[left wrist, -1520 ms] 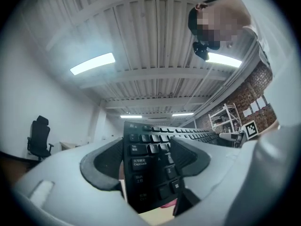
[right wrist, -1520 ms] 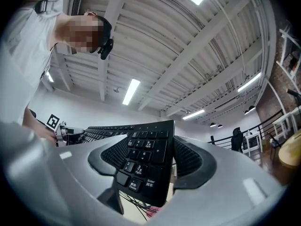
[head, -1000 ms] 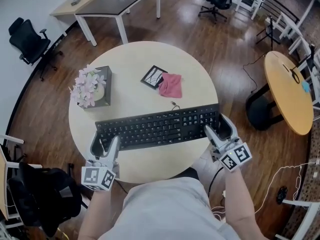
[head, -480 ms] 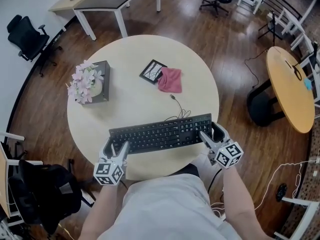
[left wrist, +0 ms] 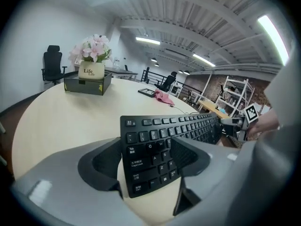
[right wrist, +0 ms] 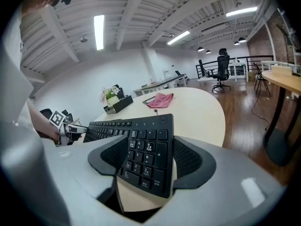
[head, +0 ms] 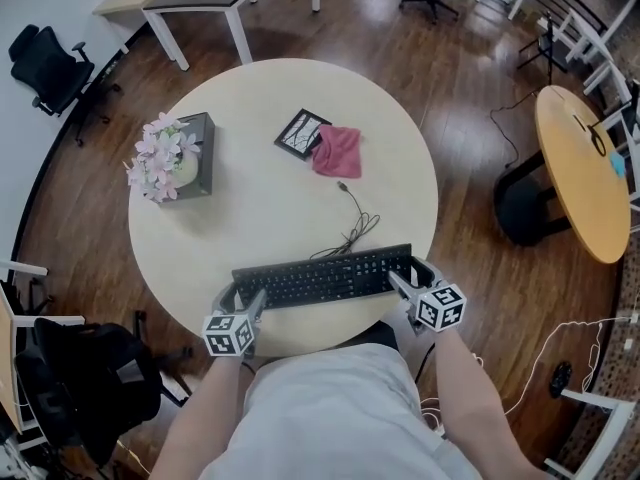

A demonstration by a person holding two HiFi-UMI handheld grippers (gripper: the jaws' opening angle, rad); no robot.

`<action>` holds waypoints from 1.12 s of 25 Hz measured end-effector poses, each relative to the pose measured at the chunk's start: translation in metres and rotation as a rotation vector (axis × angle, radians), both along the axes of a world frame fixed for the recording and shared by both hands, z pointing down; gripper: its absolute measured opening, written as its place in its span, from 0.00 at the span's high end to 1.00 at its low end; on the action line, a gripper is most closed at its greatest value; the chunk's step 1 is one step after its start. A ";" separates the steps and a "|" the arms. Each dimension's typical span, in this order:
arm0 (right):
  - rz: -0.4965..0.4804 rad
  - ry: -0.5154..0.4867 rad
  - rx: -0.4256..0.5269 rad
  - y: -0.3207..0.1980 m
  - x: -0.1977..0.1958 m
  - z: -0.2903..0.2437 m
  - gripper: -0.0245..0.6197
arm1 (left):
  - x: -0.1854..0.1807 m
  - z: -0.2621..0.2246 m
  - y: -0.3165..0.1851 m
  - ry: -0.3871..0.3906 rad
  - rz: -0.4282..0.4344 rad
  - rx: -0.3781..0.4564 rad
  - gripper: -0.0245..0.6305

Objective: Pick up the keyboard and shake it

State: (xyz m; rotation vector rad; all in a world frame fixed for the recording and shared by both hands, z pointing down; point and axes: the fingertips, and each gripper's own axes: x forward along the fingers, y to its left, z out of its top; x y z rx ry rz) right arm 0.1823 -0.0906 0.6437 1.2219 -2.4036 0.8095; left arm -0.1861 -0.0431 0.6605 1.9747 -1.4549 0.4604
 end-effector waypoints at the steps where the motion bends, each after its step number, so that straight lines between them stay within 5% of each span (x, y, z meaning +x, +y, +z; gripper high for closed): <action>1: 0.003 0.002 -0.008 -0.001 0.000 0.003 0.51 | 0.000 0.004 -0.001 -0.003 -0.001 -0.011 0.48; 14: 0.038 0.160 -0.132 -0.009 -0.001 0.047 0.51 | -0.002 0.029 -0.017 -0.069 -0.065 -0.096 0.48; 28: 0.113 0.209 -0.096 -0.010 0.011 0.032 0.52 | -0.021 0.025 -0.003 -0.089 -0.052 -0.074 0.50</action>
